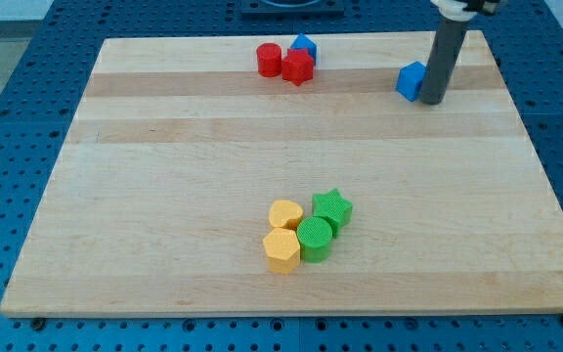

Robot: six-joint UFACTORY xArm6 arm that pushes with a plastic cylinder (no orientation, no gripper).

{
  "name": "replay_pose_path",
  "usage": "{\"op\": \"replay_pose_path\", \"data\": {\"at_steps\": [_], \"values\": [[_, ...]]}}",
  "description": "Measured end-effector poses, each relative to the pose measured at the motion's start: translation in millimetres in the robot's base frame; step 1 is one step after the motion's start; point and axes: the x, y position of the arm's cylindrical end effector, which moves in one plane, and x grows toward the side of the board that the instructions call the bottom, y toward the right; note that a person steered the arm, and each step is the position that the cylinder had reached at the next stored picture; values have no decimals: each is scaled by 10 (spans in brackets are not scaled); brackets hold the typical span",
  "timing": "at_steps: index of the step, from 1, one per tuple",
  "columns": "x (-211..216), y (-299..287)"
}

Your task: Slide the cube bottom right to the triangle

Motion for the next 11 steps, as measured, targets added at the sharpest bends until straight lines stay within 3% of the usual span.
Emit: {"op": "replay_pose_path", "data": {"at_steps": [2,7,11], "values": [[-300,0],[-602,-180],[-632,-495]]}}
